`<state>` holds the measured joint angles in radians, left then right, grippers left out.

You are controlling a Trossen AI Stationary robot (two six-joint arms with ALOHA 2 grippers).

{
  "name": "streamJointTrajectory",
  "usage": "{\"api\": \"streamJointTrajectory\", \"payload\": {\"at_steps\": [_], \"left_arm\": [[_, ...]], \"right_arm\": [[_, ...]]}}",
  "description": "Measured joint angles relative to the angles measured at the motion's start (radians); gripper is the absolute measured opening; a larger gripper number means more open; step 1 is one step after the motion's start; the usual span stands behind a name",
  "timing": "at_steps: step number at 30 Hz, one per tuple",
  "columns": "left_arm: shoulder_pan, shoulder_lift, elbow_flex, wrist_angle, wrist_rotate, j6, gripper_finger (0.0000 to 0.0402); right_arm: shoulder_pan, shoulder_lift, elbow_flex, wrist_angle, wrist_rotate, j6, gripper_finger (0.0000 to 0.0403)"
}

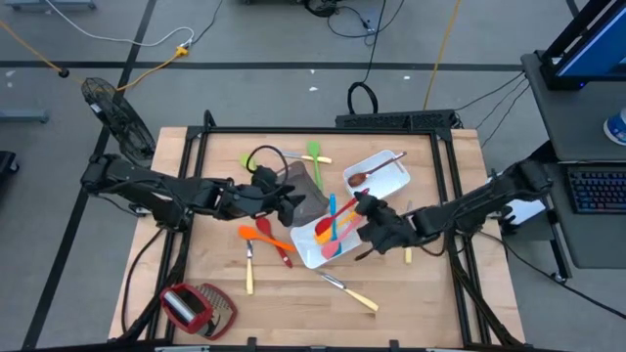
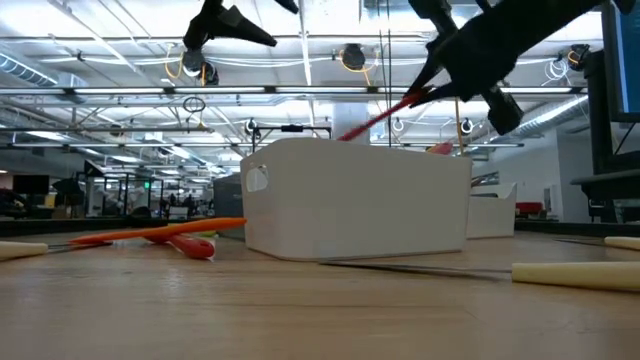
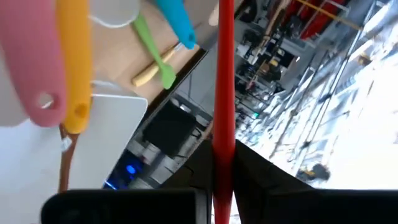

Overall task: Pick & Place Kitchen Items
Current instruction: Put the red spatula into the bottom white bin

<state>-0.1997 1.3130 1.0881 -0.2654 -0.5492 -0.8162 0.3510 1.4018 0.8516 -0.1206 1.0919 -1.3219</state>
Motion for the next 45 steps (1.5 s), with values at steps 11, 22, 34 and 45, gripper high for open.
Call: {"api": "streamJointTrajectory", "payload": {"at_steps": [11,22,34,45], "left_arm": [[-0.032,-0.001,-0.001,-0.033,0.002,0.008,0.0244],[-0.038,-0.001,-0.001,-0.054,0.002,0.009,0.0244],[-0.037,-0.001,-0.001,-0.053,0.006,0.009,0.0244],[-0.037,-0.001,-0.001,-0.053,0.059,0.017,0.0244]], "right_arm": [[0.063,0.065,0.0,0.079,0.012,-0.095,0.0056],[0.083,0.065,0.0,0.102,-0.048,-0.005,0.0064],[0.096,0.064,-0.001,0.2,-0.12,0.065,0.014],[0.094,0.064,-0.001,0.199,0.105,0.05,0.0176]]}}
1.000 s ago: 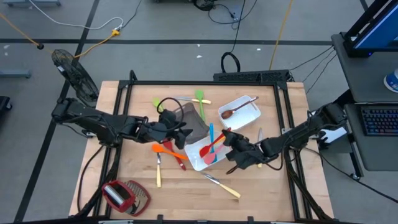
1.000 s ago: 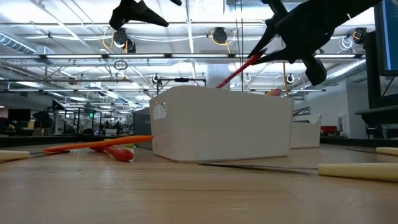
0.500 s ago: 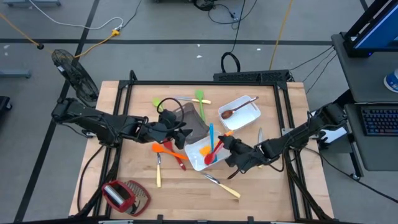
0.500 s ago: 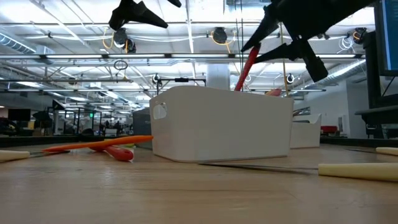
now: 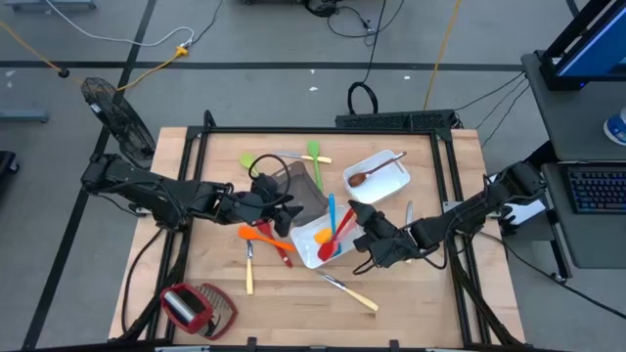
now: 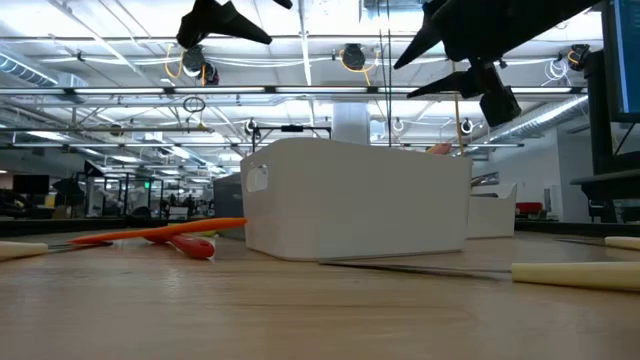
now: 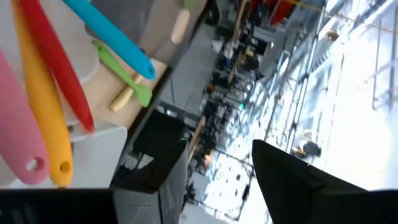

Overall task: Pick & Place Kitchen Items
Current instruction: Put the red spatula into the bottom white bin, then put the orange spatula into the bottom white bin

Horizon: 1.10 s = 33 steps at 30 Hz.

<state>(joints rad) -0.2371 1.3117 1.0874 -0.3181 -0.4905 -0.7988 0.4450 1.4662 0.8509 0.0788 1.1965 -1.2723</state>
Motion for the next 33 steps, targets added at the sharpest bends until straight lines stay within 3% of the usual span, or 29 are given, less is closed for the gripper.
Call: {"api": "streamJointTrajectory", "payload": {"at_steps": [7,13,24,28,33], "left_arm": [[-0.014,0.0,0.0,0.001,0.022,0.03,0.0244],[-0.033,0.0,0.0,0.001,0.022,-0.005,0.0244],[-0.041,0.012,0.0,-0.002,0.034,-0.377,0.0244],[-0.044,0.032,0.002,-0.013,0.109,-0.529,0.0244],[-0.077,0.046,0.003,-0.215,0.242,-0.62,0.0244]], "right_arm": [[0.0,-0.033,0.0,-0.024,0.024,0.004,0.0173],[-0.006,-0.15,0.0,-0.049,0.088,0.074,0.0175],[-0.075,-0.401,0.0,-0.053,0.115,0.241,0.0169],[-0.1,-0.473,0.0,-0.054,0.114,0.235,0.0169],[-0.135,-0.546,0.0,-0.068,0.112,0.232,0.0169]]}}
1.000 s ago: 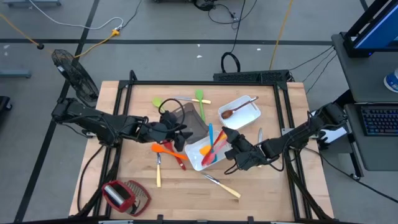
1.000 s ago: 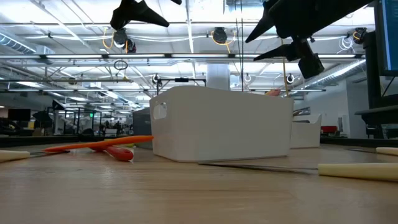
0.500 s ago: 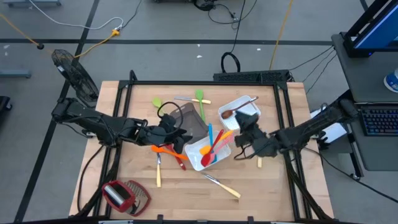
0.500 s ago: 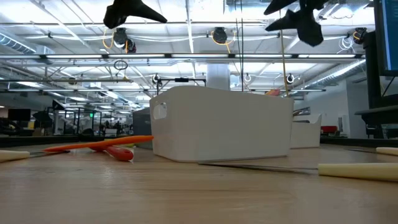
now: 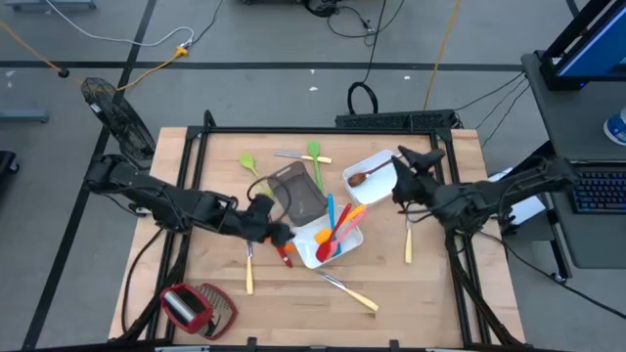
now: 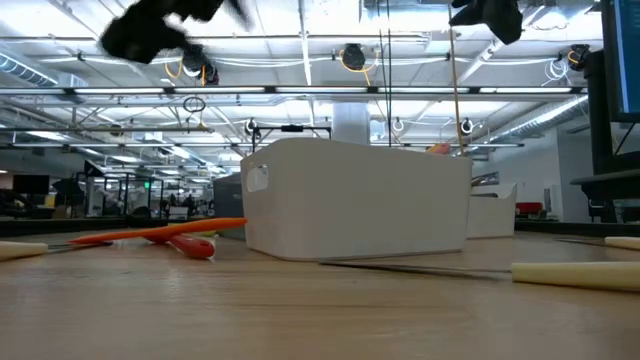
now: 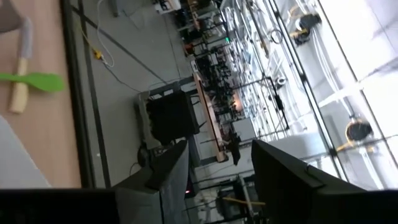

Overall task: Pick & Place Kitchen Items
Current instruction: Put the orange spatula into the bottom white bin

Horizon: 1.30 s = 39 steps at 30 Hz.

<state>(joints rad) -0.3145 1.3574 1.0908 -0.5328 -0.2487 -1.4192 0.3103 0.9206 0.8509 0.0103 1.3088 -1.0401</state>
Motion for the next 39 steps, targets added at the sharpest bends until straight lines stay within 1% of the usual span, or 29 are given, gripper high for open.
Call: {"api": "streamJointTrajectory", "payload": {"at_steps": [2,3,8,13,17,20,23,28,35,39], "left_arm": [[-0.02,0.008,-0.005,-0.117,0.029,0.008,0.0244],[-0.026,0.017,-0.005,-0.151,0.032,0.026,0.0244],[-0.051,0.05,-0.003,-0.302,0.031,0.212,0.0244],[-0.054,0.111,-0.002,-0.346,0.028,0.461,0.0244],[-0.046,0.185,-0.003,-0.333,0.039,0.606,0.0244],[-0.04,0.249,-0.003,-0.353,0.051,0.704,0.0244],[-0.04,0.315,-0.003,-0.372,0.049,0.727,0.0244],[-0.038,0.373,-0.003,-0.395,0.025,0.742,0.0243],[-0.039,0.384,-0.003,-0.39,-0.045,0.759,0.0243],[-0.039,0.384,-0.003,-0.39,-0.065,0.77,0.0243]], "right_arm": [[-0.014,-0.026,0.0,-0.006,0.0,0.0,0.0169],[-0.019,-0.036,0.0,-0.005,0.0,0.0,0.0169],[-0.046,-0.077,0.0,-0.007,-0.001,-0.033,0.0169],[-0.068,-0.095,0.0,-0.007,-0.001,-0.07,0.0169],[-0.082,-0.099,0.0,-0.007,-0.001,-0.072,0.0169],[-0.089,-0.098,0.0,-0.008,-0.001,-0.072,0.0169],[-0.089,-0.098,0.0,-0.007,-0.001,-0.072,0.0169],[-0.089,-0.098,0.0,-0.008,-0.001,-0.072,0.0169],[-0.089,-0.098,0.0,-0.008,-0.001,-0.072,0.0169],[-0.089,-0.098,0.0,-0.008,-0.001,-0.072,0.0169]]}}
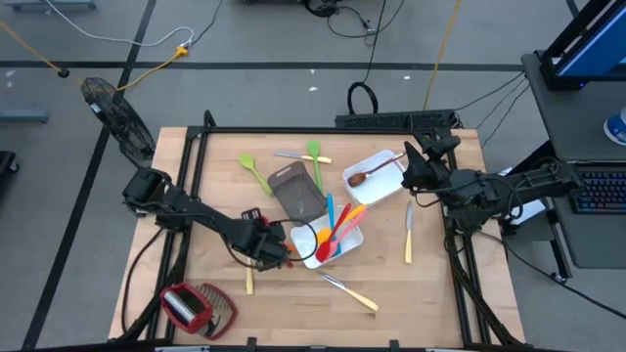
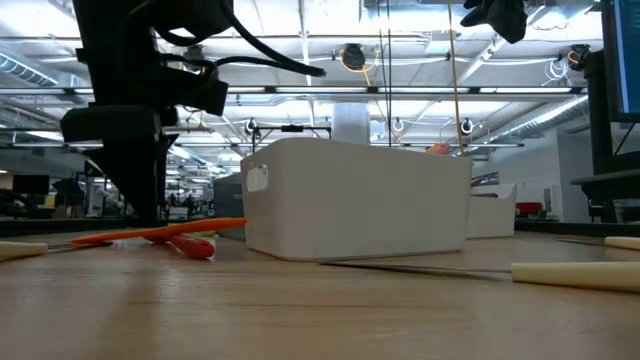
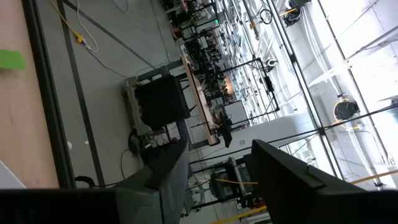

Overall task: Pick & Place Kitchen Items
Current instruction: Put the orange spatula into the bottom white bin

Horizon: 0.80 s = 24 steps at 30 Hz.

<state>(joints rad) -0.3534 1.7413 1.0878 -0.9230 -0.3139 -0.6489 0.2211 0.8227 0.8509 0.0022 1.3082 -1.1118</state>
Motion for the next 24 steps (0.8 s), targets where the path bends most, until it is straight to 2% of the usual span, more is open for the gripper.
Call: {"api": "streamJointTrajectory", "payload": {"at_steps": [8,13,18,24], "left_arm": [[0.002,0.0,0.0,0.013,-0.001,0.12,0.0244],[0.017,0.0,-0.017,0.051,0.003,0.124,0.0244],[0.03,0.0,-0.037,0.125,0.076,0.153,0.0244],[0.034,0.0,-0.069,0.147,0.093,0.157,0.0243]], "right_arm": [[0.0,0.0,0.0,0.0,0.0,0.0,0.0169],[0.0,0.0,0.0,0.0,0.0,0.028,0.0169],[0.0,0.0,0.0,0.0,0.0,0.009,0.0169],[0.0,0.0,0.0,0.0,0.0,0.002,0.0169]]}}
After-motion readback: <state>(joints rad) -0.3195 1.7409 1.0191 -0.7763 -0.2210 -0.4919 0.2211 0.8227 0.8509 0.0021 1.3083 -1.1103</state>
